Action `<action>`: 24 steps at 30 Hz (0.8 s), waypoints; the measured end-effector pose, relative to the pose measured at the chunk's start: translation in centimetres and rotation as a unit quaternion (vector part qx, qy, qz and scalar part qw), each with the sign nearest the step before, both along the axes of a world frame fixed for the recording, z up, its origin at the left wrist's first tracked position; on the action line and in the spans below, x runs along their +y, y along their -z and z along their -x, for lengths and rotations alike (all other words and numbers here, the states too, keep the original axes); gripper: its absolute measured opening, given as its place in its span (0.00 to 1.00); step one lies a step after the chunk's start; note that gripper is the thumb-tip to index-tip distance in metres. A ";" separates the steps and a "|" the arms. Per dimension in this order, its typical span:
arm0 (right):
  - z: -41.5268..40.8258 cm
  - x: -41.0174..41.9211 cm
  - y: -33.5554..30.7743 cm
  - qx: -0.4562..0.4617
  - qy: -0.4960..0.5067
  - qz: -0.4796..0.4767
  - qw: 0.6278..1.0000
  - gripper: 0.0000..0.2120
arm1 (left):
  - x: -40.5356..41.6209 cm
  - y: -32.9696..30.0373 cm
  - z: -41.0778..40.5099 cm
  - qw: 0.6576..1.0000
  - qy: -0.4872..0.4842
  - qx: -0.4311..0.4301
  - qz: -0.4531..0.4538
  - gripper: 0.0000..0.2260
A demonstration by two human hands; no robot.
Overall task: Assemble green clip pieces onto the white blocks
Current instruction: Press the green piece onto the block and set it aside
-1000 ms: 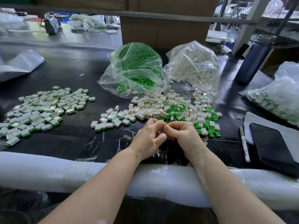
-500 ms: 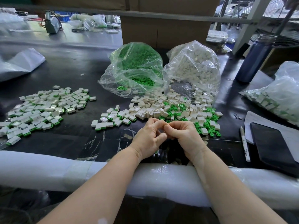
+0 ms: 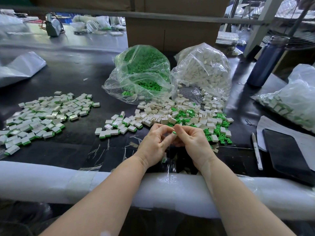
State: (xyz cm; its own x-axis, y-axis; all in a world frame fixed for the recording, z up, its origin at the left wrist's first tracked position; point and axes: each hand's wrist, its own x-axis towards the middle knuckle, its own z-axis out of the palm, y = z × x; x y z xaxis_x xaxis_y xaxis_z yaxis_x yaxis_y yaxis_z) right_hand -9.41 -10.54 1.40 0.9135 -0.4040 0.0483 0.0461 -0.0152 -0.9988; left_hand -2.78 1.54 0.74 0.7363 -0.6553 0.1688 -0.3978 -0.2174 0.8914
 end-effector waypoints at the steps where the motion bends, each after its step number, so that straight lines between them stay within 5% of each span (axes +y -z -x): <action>1: 0.0 -0.1 0.0 -0.004 0.019 -0.009 1.000 0.10 | 0.0 0.1 -0.1 1.000 -0.014 -0.001 0.000 0.03; 14: -0.1 -0.3 0.3 -0.005 0.071 0.153 0.986 0.05 | -0.1 0.4 -0.1 0.999 -0.046 -0.009 -0.011 0.08; 24: -0.3 -0.3 0.6 0.023 0.068 0.187 0.980 0.01 | -0.2 0.3 -0.1 0.998 -0.060 -0.029 -0.020 0.10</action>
